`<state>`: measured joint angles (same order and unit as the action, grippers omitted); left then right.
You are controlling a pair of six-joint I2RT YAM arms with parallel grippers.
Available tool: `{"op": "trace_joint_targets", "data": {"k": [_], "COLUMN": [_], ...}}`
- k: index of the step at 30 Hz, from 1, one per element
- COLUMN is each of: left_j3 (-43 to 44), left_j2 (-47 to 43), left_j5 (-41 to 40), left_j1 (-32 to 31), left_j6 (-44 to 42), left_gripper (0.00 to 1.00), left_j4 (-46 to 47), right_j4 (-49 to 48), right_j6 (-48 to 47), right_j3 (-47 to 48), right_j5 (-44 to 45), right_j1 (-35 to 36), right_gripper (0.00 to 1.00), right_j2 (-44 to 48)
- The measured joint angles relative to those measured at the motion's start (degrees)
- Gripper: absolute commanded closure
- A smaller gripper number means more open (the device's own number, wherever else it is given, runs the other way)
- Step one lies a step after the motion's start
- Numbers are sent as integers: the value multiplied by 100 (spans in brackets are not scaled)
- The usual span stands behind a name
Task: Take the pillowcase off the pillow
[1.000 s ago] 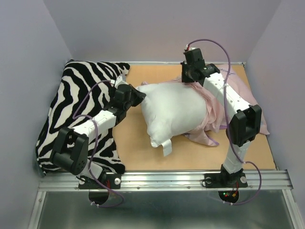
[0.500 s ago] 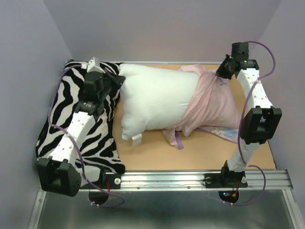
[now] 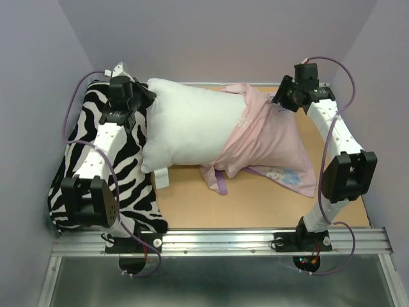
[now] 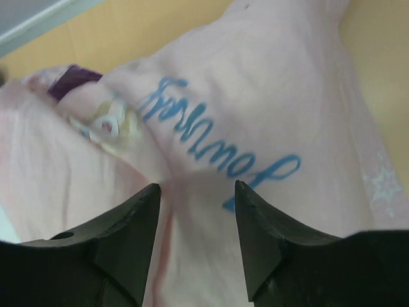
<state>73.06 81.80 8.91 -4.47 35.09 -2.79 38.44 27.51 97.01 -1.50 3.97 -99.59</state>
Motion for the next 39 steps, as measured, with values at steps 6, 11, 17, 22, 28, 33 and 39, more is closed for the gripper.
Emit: {"op": "trace_joint_targets", "data": {"k": [6, 11, 17, 22, 28, 33, 39], "left_j3": [1158, 1449, 1320, -428, -2288, -3521, -3897], "left_j2": [1141, 1027, 105, -1731, -2802, -2688, -2326], "left_j5": [-737, -1416, -2315, -2933, -3659, -3648, -3744], "left_j1": [-385, -887, -1694, -2975, -3862, -4194, -4218], "left_j6": [-551, -909, -1080, -326, 1075, 1921, 2402], "left_gripper": [35, 10, 10, 7, 1, 1, 1], "left_j4": [-518, -603, -861, -645, -632, -245, 551], "right_j4": [-203, -538, -920, -1340, -2341, -3473, -4190], "right_j6": [-258, -280, 66, 396, 688, 726, 745], "right_j3": [-778, -1685, -3703, -4660, -5115, -5523, -5545], "right_j5": [398, 496, 785, 1067, 1672, 2031, 2079], "right_j1": [754, 1244, 2459, 3397, 3845, 3845, 3847], "right_gripper": [26, 25, 24, 21, 15, 22, 95], "right_j2": [791, 2299, 3633, 3432, 3012, 2734, 2214]}}
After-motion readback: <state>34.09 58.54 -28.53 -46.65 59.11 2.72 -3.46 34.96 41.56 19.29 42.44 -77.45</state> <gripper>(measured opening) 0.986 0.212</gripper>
